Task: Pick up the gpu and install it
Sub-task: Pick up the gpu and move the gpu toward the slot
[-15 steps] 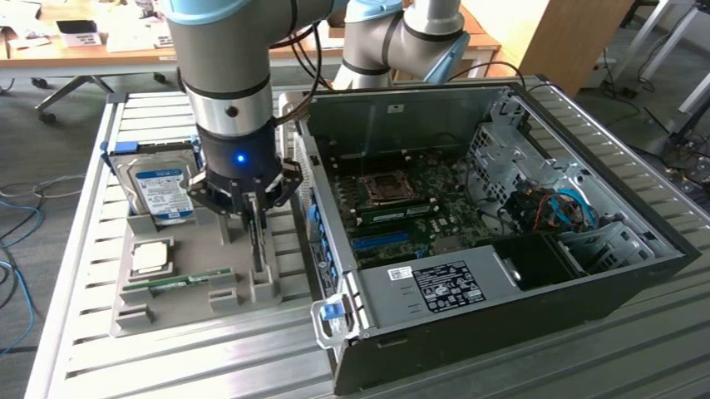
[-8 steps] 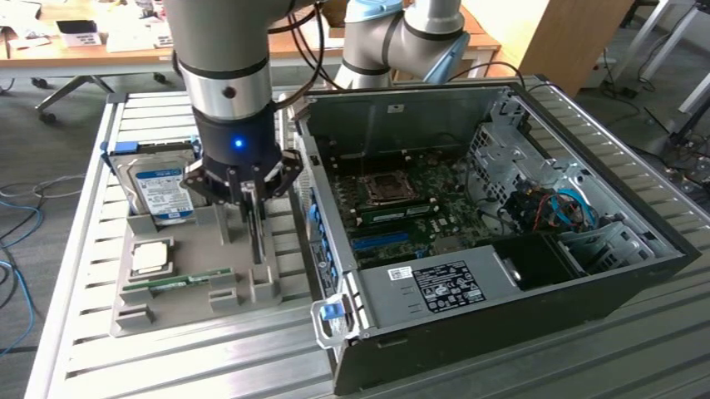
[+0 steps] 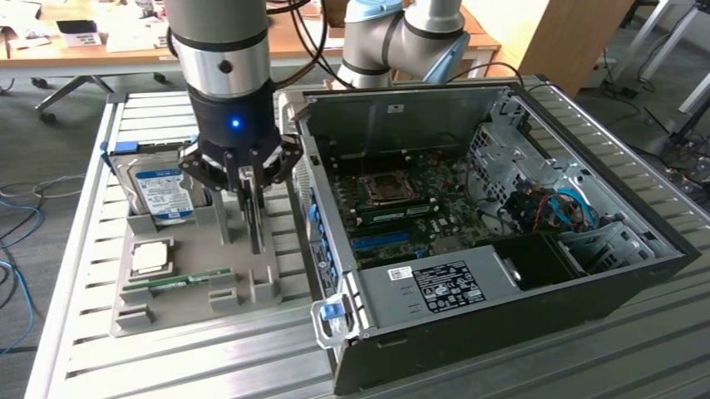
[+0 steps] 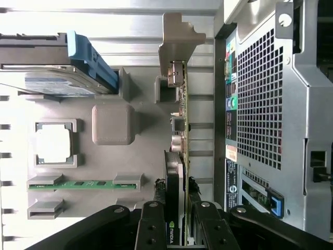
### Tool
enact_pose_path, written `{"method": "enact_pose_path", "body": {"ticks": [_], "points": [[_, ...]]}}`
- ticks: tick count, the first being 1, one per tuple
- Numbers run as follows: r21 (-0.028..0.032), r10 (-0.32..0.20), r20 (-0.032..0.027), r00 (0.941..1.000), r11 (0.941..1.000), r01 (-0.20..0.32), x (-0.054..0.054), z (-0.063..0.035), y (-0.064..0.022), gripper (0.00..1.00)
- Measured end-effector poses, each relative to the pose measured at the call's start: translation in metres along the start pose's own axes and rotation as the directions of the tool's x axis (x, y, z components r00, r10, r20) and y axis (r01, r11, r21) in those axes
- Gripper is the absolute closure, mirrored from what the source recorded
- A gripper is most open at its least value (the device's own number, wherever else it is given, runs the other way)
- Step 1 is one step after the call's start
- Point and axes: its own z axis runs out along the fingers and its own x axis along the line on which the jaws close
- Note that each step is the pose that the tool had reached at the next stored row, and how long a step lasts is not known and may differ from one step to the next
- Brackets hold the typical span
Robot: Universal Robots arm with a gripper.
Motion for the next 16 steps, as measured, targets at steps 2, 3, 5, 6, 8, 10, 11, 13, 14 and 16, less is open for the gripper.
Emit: {"method": "enact_pose_path", "body": {"ticks": [2,3,5,6,8,10,11,13,14,16], "points": [[0.0000,0.000,0.0000,1.0000,1.0000,0.000,0.000,-0.0048,0.0002,0.73],[0.0000,0.000,0.0000,1.0000,1.0000,0.000,0.000,-0.0070,0.0003,0.73],[-0.0001,0.000,0.0001,1.0000,1.0000,0.000,0.000,-0.0106,0.0004,0.73],[0.0000,0.000,0.0000,1.0000,1.0000,0.000,0.000,-0.0120,0.0005,0.73],[0.0000,0.000,0.0000,1.0000,1.0000,0.000,0.000,-0.0143,0.0006,0.73],[0.0000,0.000,0.0000,1.0000,1.0000,0.000,0.000,-0.0164,0.0007,0.73],[0.0000,0.000,0.0000,1.0000,1.0000,0.000,0.000,-0.0172,0.0007,0.73],[0.0000,0.000,0.0000,1.0000,1.0000,0.000,0.000,-0.0189,0.0008,0.73],[0.0000,0.000,0.0000,1.0000,1.0000,0.000,0.000,-0.0197,0.0008,0.73],[0.0000,0.000,0.0000,1.0000,1.0000,0.000,-0.001,-0.0215,0.0009,0.73]]}}
